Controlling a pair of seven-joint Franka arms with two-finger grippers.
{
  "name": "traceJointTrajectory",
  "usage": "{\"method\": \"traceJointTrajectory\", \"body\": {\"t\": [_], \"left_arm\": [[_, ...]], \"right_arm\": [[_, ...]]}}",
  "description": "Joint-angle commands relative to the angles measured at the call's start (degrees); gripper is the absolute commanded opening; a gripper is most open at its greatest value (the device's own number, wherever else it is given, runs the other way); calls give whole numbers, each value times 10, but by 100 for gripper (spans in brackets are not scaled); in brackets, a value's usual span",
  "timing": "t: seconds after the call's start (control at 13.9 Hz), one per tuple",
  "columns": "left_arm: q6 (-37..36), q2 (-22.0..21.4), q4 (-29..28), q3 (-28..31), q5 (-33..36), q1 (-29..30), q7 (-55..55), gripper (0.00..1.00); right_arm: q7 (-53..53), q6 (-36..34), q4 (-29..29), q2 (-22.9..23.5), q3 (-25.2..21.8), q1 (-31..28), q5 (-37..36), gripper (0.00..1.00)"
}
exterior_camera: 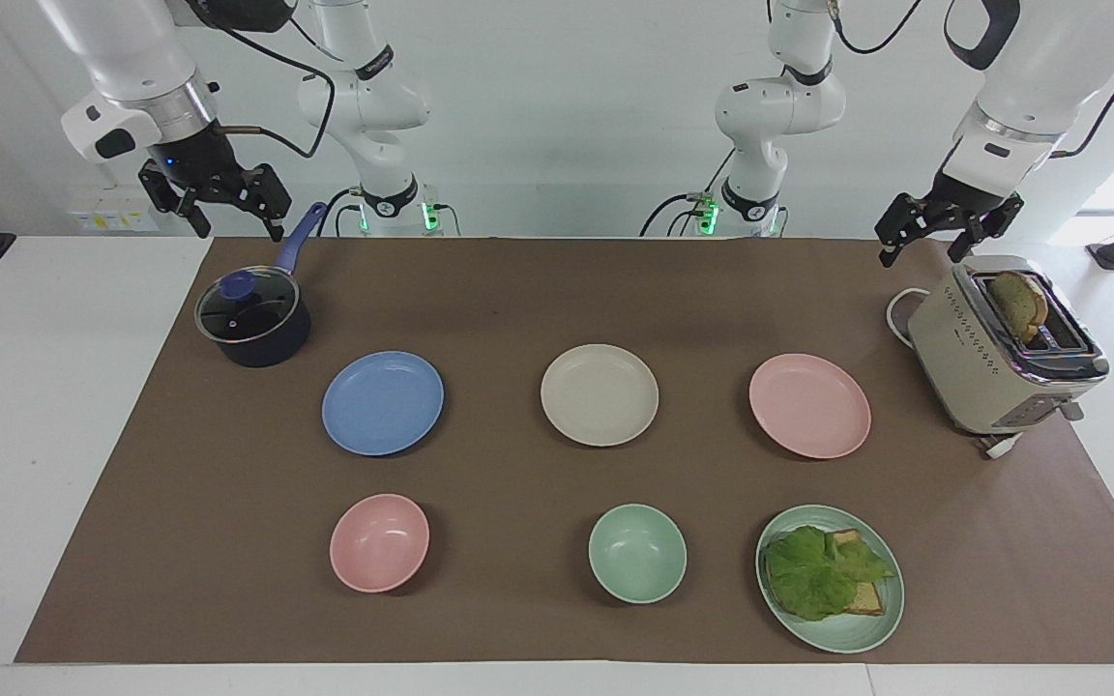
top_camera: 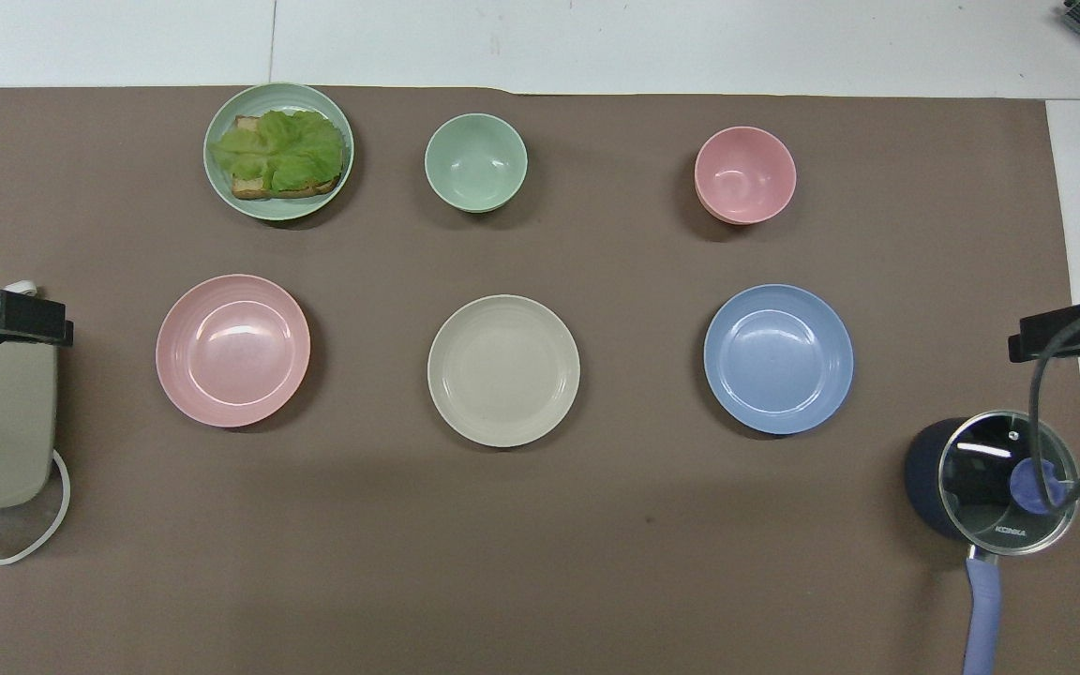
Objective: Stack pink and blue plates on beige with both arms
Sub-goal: 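Move the left gripper toward the rim of the pink plate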
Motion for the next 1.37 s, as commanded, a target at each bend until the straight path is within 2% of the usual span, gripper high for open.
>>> {"method": "traceJointTrajectory", "body": {"t": [0.0, 0.29, 0.43, 0.79, 0.93, 1.29], "left_arm": [[-7, -6, -3, 2, 5, -4, -7, 100], [-4, -6, -14, 3, -5, -1, -11, 100], [11, -3, -45, 3, -10, 3, -12, 100], [113, 2, -136, 5, -10, 12, -6, 100], [178, 9, -182, 5, -11, 13, -7, 100], [271, 106, -199, 4, -18, 25, -6, 100]], "right_arm": [[-15, -8, -5, -9, 1, -2, -13, 100], [-14, -8, -8, -10, 2, -3, -12, 100], [-14, -8, -8, -10, 2, -3, -12, 100], [-14, -8, -8, -10, 1, -4, -12, 100], [-14, -8, -8, -11, 1, -4, -12, 100], [-14, -8, -11, -12, 0, -4, -12, 100]]}}
